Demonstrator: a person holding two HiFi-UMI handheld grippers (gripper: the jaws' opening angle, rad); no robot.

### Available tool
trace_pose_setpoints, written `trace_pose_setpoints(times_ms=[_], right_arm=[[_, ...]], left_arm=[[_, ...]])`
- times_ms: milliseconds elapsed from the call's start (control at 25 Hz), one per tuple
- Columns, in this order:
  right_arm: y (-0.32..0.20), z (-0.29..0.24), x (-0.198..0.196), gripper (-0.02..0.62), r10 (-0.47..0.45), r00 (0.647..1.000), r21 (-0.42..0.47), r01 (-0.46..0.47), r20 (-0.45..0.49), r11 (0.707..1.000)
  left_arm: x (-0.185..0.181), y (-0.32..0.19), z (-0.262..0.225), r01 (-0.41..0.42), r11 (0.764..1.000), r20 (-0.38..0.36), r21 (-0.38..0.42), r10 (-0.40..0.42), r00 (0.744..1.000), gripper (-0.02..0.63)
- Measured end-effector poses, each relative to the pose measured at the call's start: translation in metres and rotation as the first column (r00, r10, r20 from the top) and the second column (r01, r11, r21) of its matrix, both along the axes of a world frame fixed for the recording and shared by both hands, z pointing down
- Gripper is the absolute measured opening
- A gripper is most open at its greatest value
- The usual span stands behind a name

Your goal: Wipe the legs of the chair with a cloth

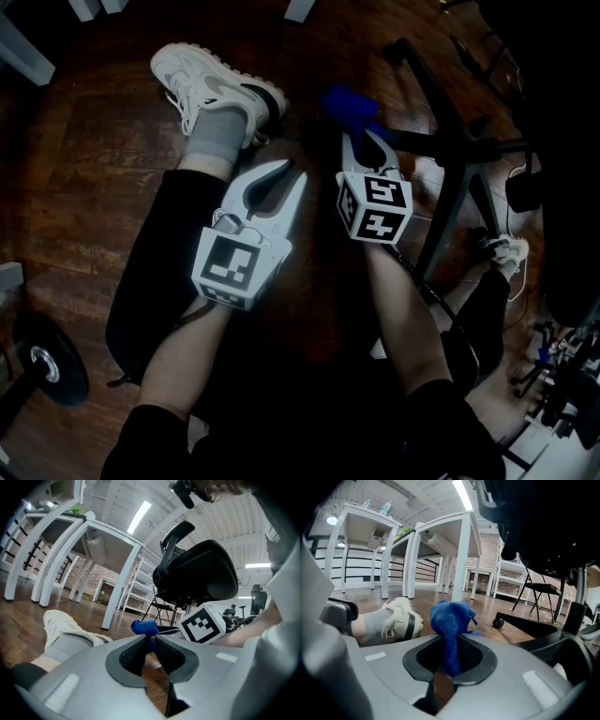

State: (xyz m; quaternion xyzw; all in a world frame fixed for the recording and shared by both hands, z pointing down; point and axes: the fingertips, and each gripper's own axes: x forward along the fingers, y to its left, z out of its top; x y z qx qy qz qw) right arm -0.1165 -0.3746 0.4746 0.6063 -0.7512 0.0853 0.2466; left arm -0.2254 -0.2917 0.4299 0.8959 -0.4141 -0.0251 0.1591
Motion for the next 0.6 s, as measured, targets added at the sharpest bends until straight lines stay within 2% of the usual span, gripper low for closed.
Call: trace_pose_setpoints(times_ms=[160,360,480,600], right_arm=[[0.002,0.004,-0.015,0.075,-0.041,0.999,-0.013,0.041,-0.001,0.999],[0.005,-0.003,-0.024,0.075,-0.137,0.99,-0.001,0.137,-0.013,0.991],[-0.007,-0.025,-0.009,0.075,-0.157,0.982,0.04,0.161,-0.103,0.986],[-0.036,-0.049,0.027,0.075,-0.112,0.976,0.083,0.13,-0.189,0.988]], left_arm=[[-0.001,-0.001,-0.005,0.008,0.998,0.062,0.058,-0.012,0.998,0.061],[0.001,0.002,-0.007,0.002,0.998,0.062,0.061,-0.006,0.998,0.061],[0.0,0.001,-0.007,0.002,0.999,0.037,0.041,-0.004,0.999,0.061],[0.001,0.0,-0.007,-0.01,1.0,0.013,0.029,0.01,1.0,0.061]])
